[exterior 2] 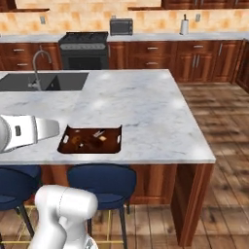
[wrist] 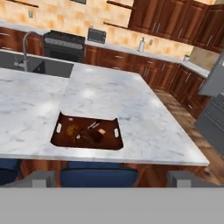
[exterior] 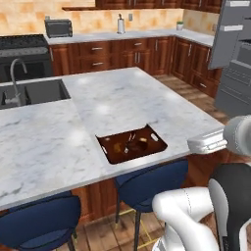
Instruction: Gather the potato and garlic from the fridge and place them on a tray on the dining counter. Then gather the steak and chicken drumstick from the fridge and place them on the other tray.
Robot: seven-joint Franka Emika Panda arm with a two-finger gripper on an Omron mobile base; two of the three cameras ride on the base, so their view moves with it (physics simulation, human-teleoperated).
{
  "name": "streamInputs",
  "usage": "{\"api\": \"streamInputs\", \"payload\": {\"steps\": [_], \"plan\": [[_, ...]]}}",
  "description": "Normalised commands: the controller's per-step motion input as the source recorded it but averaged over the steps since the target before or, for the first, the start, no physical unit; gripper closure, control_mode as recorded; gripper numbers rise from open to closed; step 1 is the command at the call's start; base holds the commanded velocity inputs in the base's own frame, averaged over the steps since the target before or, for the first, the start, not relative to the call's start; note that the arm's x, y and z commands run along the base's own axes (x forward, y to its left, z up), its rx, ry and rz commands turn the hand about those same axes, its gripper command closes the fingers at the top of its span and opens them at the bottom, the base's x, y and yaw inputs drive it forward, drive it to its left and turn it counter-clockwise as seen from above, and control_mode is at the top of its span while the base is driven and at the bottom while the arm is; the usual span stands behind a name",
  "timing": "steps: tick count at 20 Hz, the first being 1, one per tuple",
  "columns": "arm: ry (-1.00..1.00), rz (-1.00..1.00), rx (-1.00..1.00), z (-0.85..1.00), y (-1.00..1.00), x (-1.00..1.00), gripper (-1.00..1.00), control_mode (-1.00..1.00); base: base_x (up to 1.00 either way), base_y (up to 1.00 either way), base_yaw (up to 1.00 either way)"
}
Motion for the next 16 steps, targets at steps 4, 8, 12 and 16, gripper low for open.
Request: {"api": "streamInputs", "payload": {"steps": [4,8,12,16], "plan": [[0.0,0.0,0.0,0.0,0.0,0.0,-1.0,1.0,-0.71,-1.0,0.0],[0.0,0.0,0.0,0.0,0.0,0.0,-1.0,1.0,0.01,-1.0,-0.08],[0.0,0.0,0.0,0.0,0.0,0.0,-1.0,1.0,0.13,-1.0,-0.05],[0.0,0.0,0.0,0.0,0.0,0.0,-1.0,1.0,0.05,-1.0,0.0]]}}
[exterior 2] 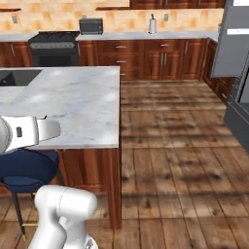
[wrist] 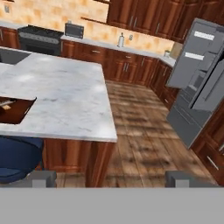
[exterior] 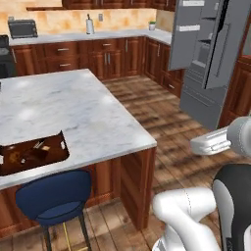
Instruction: Gather the potato and garlic from the fridge and place them on a tray on the dining counter. Then gather the steak and chicken drumstick from the fridge and place them on the other tray.
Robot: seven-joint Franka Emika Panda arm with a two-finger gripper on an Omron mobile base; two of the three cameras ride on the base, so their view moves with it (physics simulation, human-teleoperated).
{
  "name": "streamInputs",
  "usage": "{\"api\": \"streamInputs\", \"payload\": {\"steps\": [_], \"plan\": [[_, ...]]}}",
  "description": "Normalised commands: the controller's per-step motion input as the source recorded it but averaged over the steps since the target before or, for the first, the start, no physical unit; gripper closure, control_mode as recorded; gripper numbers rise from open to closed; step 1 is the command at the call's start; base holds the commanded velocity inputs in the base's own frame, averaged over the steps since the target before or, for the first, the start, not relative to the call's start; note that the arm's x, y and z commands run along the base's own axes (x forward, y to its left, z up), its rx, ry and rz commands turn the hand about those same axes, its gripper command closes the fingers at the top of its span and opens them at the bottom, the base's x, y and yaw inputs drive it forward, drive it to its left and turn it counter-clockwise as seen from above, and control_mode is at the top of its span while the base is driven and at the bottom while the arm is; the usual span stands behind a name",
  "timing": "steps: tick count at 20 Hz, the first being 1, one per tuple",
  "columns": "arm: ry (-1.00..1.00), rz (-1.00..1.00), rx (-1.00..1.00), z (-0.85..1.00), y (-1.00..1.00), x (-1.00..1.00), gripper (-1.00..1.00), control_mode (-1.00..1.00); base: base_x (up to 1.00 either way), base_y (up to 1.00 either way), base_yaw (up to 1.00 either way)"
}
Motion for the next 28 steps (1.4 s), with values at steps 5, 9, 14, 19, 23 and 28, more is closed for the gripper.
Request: {"api": "streamInputs", "payload": {"steps": [5,9,14,19,23,28], "plan": [[0.0,0.0,0.0,0.0,0.0,0.0,-1.0,1.0,0.0,-1.0,0.0],[0.0,0.0,0.0,0.0,0.0,0.0,-1.0,1.0,0.38,-1.0,0.0],[0.0,0.0,0.0,0.0,0.0,0.0,-1.0,1.0,1.0,-0.49,0.02],[0.0,0.0,0.0,0.0,0.0,0.0,-1.0,1.0,1.0,-0.09,0.0],[0.0,0.0,0.0,0.0,0.0,0.0,-1.0,1.0,1.0,0.0,0.01],[0.0,0.0,0.0,0.0,0.0,0.0,-1.0,1.0,1.0,-0.17,0.02]]}}
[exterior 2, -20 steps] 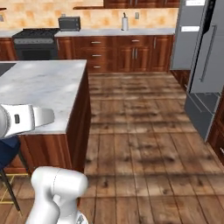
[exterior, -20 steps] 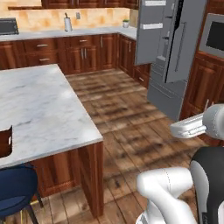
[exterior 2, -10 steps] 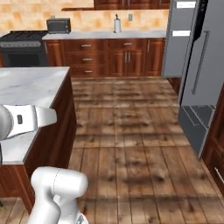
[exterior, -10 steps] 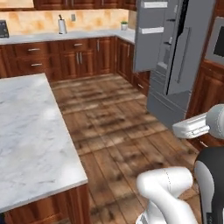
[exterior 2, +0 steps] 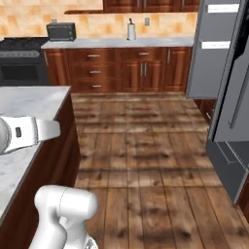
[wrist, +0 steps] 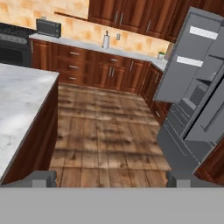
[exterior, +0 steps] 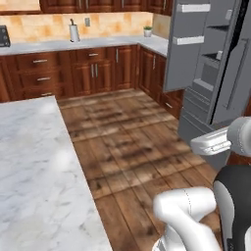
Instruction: Gather the potato and garlic from the fridge and place them on a tray on the dining counter. Then gather the steak and chicken drumstick from the fridge and place them on the other tray.
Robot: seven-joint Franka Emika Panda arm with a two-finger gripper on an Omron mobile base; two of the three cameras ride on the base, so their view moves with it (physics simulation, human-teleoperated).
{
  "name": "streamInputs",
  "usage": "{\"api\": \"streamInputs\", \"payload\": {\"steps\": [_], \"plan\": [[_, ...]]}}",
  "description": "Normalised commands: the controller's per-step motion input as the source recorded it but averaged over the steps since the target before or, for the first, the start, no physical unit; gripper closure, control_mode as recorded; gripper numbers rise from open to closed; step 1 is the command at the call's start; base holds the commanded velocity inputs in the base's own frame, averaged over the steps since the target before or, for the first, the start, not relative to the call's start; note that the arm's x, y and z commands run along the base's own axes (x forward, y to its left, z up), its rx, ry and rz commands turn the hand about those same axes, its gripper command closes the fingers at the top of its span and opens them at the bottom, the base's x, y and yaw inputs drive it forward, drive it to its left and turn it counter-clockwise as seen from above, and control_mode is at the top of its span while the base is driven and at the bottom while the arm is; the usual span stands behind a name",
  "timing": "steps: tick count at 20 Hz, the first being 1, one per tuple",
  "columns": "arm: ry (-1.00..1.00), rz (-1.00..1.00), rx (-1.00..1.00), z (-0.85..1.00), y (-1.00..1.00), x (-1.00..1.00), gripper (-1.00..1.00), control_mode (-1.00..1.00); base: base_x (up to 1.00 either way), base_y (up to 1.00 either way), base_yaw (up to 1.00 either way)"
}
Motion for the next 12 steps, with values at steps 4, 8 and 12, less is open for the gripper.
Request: {"api": "streamInputs", "payload": {"steps": [4,8,12], "plan": [[0.0,0.0,0.0,0.0,0.0,0.0,-1.0,1.0,1.0,-0.42,0.0],[0.0,0.0,0.0,0.0,0.0,0.0,-1.0,1.0,1.0,-0.38,-0.09],[0.0,0.0,0.0,0.0,0.0,0.0,-1.0,1.0,0.84,-0.22,-0.43]]}}
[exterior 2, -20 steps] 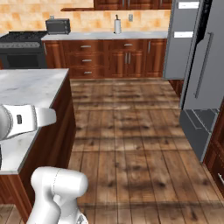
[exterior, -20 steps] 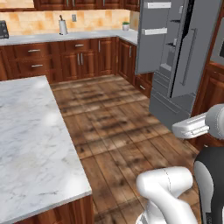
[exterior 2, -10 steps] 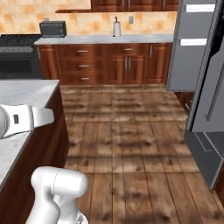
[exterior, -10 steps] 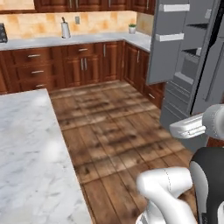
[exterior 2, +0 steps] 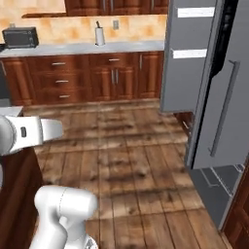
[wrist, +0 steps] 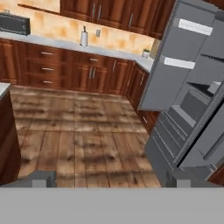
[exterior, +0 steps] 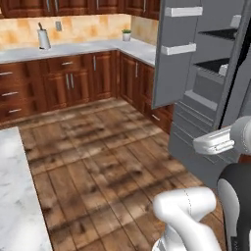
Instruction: Gather the potato and garlic from the fridge and place them on a tray on the dining counter. Then gather the steak and chicken drumstick from the fridge and place them on the other tray.
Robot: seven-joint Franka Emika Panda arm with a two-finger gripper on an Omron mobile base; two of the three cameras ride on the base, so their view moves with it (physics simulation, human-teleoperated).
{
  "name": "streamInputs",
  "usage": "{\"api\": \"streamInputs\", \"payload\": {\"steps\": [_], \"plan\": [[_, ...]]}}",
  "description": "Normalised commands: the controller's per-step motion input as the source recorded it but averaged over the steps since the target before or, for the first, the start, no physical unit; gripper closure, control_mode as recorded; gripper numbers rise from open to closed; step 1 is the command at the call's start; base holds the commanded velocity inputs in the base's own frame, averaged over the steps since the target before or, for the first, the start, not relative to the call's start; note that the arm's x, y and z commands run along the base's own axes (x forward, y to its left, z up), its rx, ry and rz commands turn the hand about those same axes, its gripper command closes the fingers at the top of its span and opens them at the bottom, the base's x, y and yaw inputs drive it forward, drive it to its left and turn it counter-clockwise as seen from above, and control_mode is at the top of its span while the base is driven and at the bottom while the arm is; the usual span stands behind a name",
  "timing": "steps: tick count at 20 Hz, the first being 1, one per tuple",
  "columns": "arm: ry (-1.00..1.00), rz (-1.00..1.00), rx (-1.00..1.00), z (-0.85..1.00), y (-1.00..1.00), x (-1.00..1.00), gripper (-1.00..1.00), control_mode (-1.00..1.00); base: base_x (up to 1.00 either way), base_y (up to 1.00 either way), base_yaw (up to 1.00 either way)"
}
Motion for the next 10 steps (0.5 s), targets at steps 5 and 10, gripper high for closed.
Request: {"api": "streamInputs", "payload": {"steps": [5,10], "plan": [[0.0,0.0,0.0,0.0,0.0,0.0,-1.0,1.0,0.49,0.04,-0.67],[0.0,0.0,0.0,0.0,0.0,0.0,-1.0,1.0,0.98,0.62,-0.49]]}}
